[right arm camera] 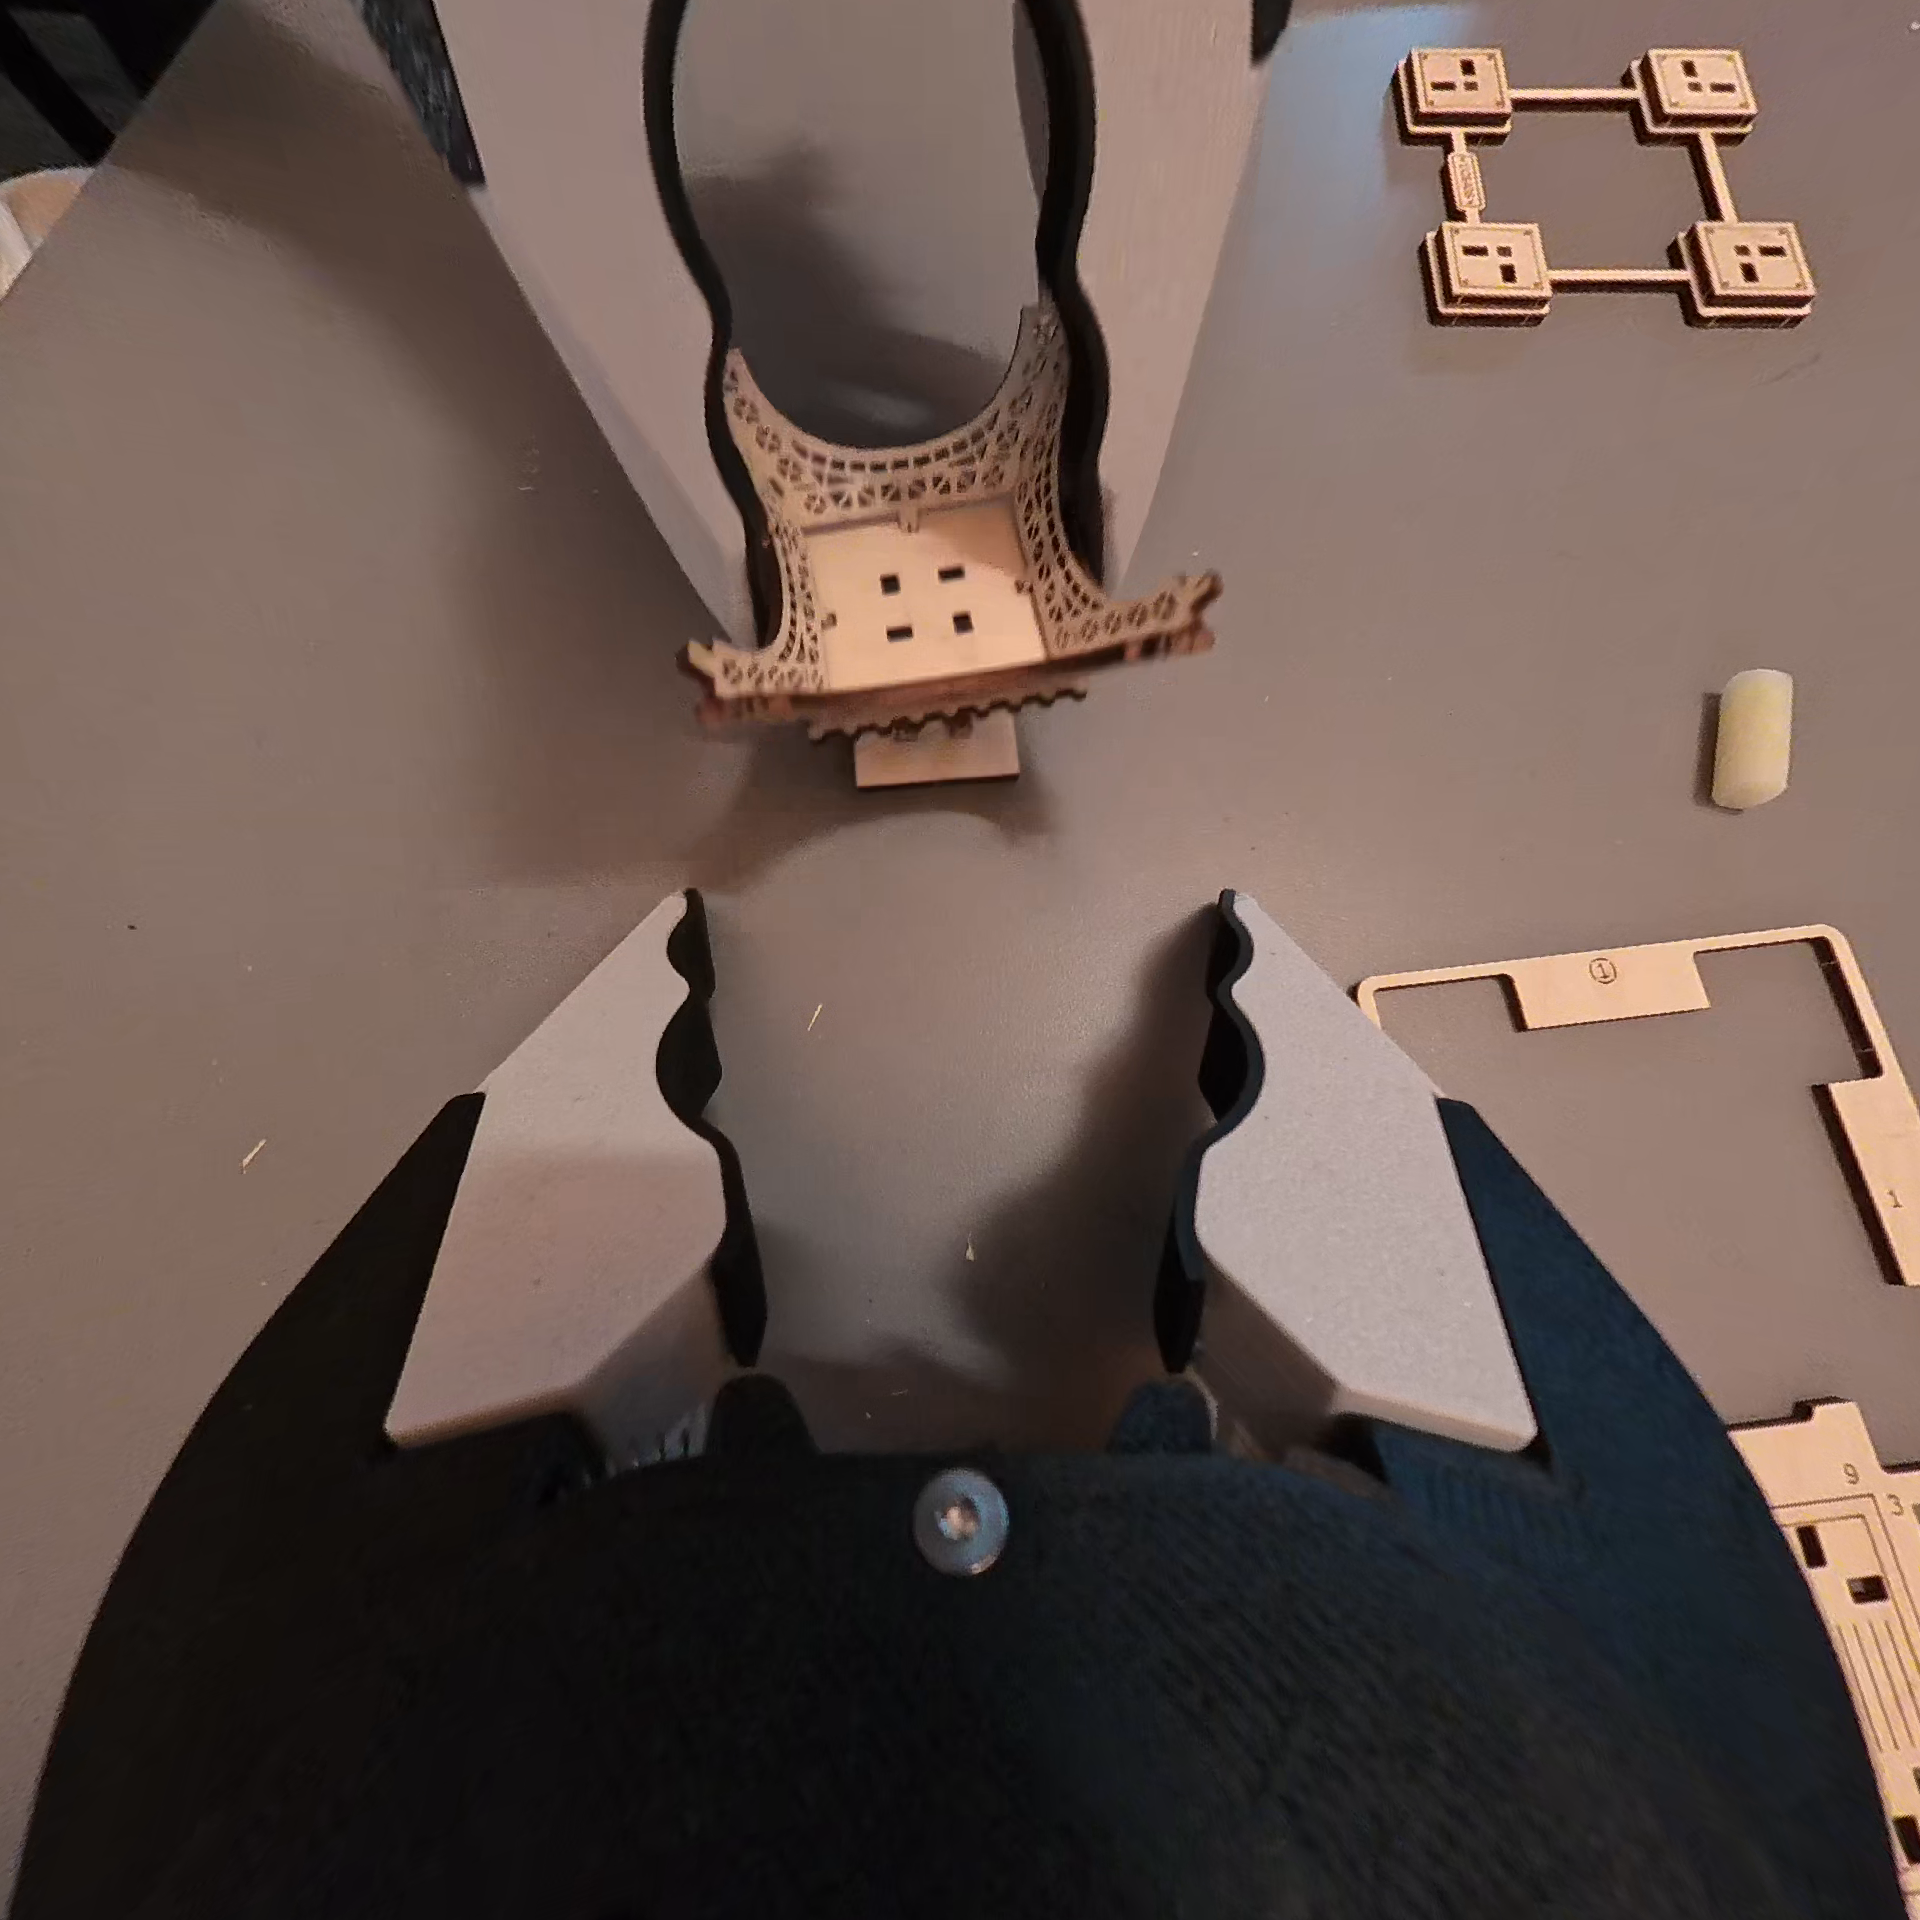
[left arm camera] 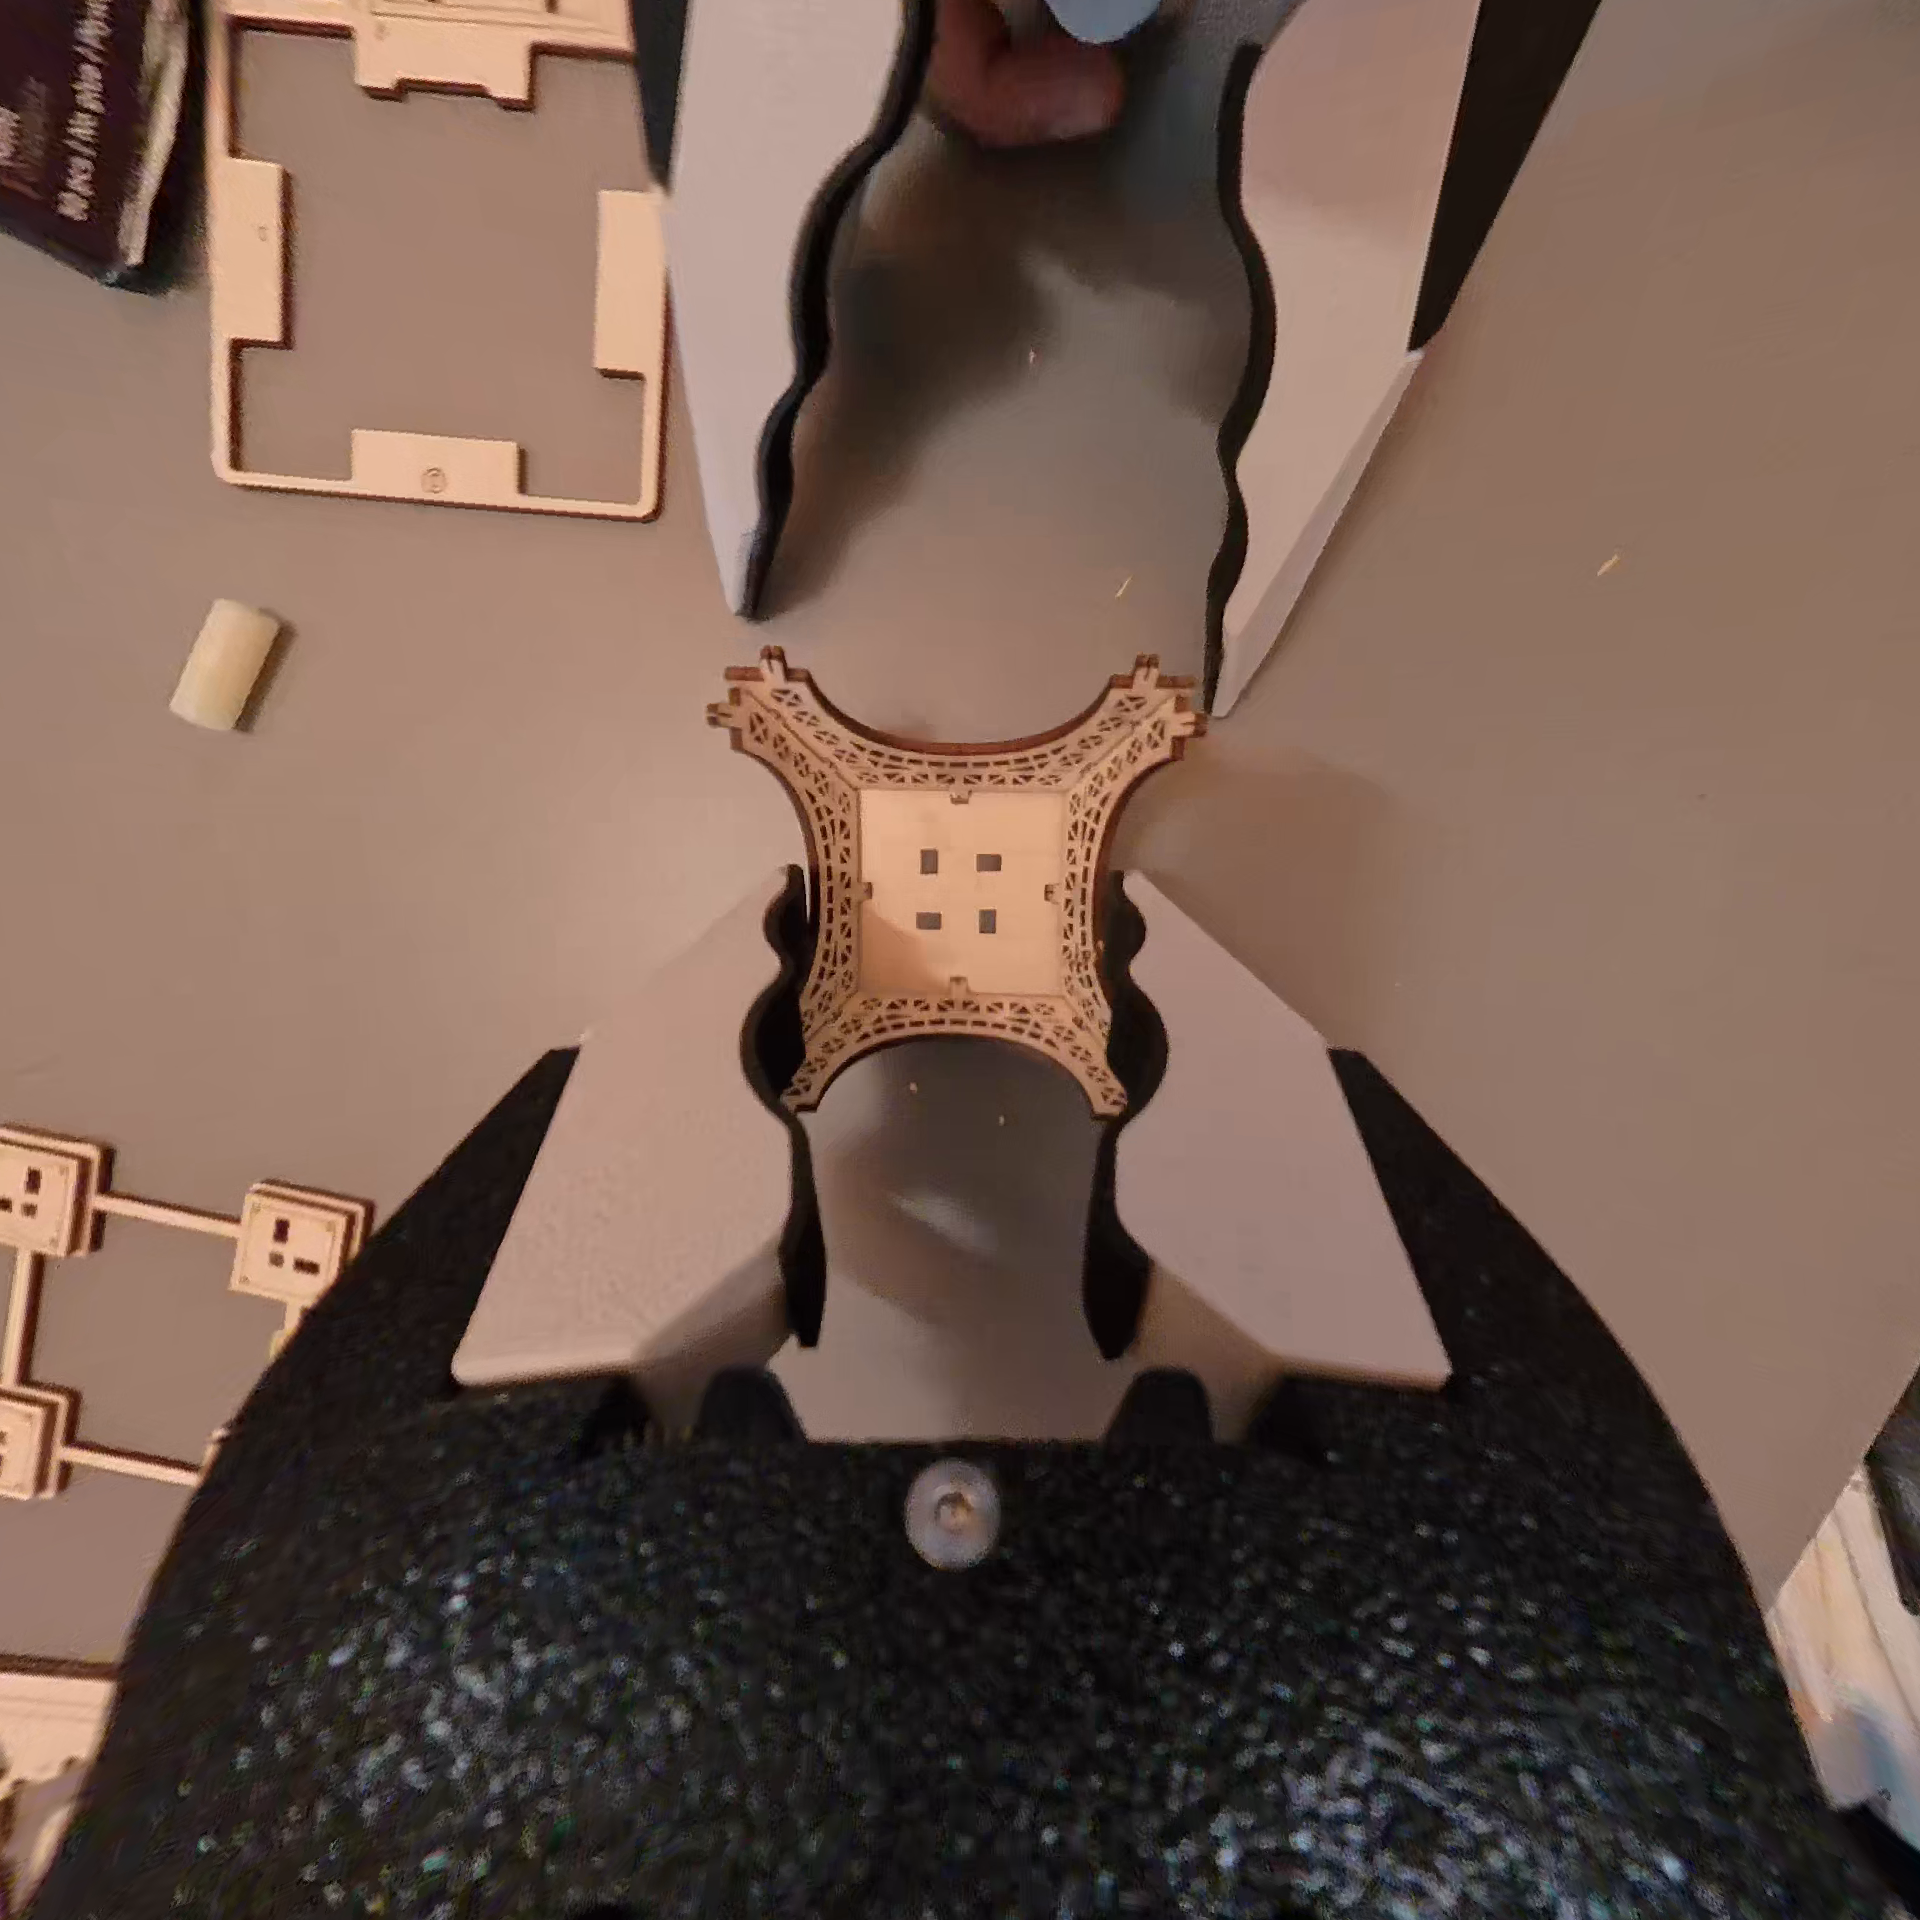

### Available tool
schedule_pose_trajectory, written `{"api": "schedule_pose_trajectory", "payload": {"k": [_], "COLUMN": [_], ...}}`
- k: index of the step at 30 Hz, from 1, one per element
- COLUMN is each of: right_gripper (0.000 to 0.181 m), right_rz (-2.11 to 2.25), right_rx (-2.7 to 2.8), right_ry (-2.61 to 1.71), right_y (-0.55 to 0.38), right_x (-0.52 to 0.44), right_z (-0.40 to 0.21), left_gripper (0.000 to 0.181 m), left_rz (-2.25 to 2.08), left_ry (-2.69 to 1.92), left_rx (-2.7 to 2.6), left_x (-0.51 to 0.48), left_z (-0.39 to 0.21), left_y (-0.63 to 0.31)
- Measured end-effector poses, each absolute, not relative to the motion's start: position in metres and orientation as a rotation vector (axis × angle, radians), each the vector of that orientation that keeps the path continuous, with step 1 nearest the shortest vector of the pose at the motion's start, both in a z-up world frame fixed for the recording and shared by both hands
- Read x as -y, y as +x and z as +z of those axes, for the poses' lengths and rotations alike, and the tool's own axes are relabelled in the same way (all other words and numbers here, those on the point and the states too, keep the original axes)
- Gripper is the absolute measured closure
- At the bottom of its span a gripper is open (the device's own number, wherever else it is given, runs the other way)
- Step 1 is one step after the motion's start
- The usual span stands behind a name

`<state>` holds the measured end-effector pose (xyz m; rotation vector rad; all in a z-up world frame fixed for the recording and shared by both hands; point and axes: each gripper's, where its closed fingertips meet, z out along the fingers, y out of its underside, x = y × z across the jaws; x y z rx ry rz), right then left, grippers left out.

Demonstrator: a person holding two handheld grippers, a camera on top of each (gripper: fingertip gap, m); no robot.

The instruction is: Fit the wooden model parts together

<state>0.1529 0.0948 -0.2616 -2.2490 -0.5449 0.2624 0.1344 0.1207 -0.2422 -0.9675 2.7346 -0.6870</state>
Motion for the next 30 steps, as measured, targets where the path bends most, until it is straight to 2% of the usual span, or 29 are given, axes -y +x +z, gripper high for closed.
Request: {"api": "schedule_pose_trajectory", "payload": {"k": [7, 14, 22, 30], "right_gripper": [0.087, 0.088, 0.088, 0.088], "right_rz": [0.262, 0.265, 0.252, 0.25], "right_rx": [0.545, 0.539, 0.543, 0.544], "right_ry": [-2.249, -2.249, -2.25, -2.25], "right_y": [0.153, 0.153, 0.154, 0.154], "right_x": [-0.095, -0.095, -0.095, -0.095], "right_z": [-0.262, -0.261, -0.262, -0.262], "left_gripper": [0.127, 0.127, 0.127, 0.121], "left_rz": [-0.956, -0.751, -0.726, -0.822], "left_ry": [-1.058, -1.158, -1.093, -1.016], "left_rx": [-2.619, -2.483, -2.557, -2.463], "left_x": [-0.13, -0.175, -0.154, -0.146], "left_z": [-0.225, -0.246, -0.262, -0.231], "left_y": [0.131, 0.142, 0.17, 0.152]}}
